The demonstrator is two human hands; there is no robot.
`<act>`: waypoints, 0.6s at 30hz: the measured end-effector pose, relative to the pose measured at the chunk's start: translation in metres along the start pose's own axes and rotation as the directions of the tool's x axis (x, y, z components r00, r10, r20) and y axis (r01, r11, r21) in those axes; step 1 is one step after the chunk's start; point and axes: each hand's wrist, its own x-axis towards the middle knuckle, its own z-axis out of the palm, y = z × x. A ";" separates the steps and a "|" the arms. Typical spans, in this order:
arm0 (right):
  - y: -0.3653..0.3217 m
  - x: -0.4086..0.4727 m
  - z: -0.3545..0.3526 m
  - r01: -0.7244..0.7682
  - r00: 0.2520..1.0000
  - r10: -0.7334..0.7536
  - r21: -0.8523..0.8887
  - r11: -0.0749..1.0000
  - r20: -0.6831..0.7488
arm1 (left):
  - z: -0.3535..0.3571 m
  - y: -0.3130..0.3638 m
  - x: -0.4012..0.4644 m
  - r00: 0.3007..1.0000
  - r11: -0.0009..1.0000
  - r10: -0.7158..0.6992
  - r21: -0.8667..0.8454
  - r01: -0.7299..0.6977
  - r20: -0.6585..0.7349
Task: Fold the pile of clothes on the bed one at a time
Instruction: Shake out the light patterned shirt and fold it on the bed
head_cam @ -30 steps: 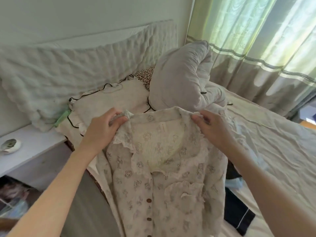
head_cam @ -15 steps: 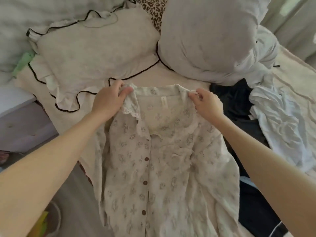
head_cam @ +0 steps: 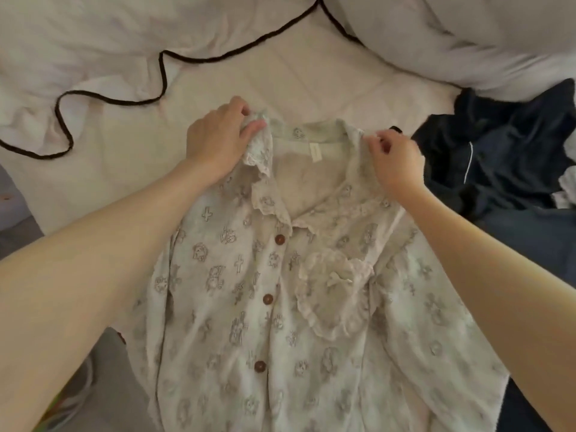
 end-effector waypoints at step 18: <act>-0.010 -0.283 0.108 0.233 0.950 -0.196 -0.133 0.963 0.243 | -0.006 -0.017 -0.209 0.917 0.900 -0.398 -0.178 0.399 0.042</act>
